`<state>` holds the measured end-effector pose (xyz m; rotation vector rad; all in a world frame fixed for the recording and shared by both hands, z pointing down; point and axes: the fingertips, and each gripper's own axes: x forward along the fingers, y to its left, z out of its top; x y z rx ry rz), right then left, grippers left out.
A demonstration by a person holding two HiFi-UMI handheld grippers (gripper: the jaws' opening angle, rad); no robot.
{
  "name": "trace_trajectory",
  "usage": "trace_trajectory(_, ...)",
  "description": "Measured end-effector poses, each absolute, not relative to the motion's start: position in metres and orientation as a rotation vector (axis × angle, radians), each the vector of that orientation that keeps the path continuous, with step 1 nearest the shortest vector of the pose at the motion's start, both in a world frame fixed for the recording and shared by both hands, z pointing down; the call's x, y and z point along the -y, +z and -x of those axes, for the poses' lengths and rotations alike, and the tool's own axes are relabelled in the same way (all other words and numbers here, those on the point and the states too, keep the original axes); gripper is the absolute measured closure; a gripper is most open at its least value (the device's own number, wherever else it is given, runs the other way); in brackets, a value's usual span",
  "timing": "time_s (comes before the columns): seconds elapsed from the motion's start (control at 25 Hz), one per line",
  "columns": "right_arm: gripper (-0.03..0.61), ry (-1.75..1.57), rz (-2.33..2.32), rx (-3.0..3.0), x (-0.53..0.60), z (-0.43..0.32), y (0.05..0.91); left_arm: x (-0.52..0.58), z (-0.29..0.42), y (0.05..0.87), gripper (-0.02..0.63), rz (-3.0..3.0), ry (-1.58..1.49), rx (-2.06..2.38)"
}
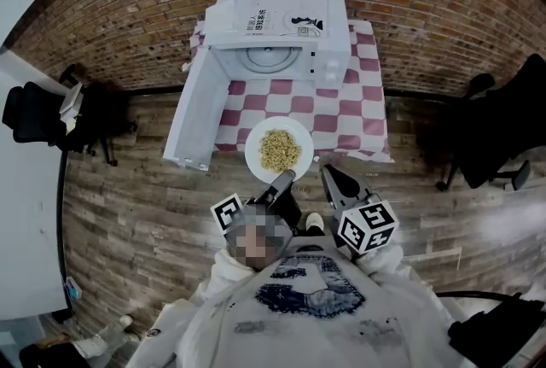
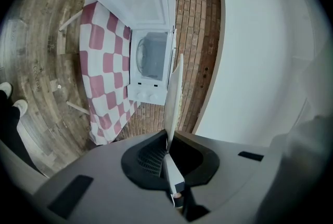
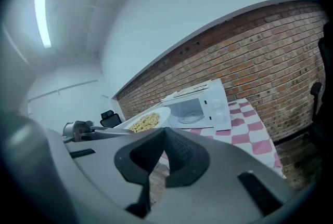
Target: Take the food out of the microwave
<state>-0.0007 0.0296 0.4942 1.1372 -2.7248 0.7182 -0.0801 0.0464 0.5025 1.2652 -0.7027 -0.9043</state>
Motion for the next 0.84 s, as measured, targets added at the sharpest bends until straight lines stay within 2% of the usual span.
trace_trajectory(0.84, 0.566, 0.717, -1.134, 2.725, -0.0245, 0.0024, 0.4959, -0.0407, 0.0805, 0.5039, 0.594, -1.261, -0.911, 0.692)
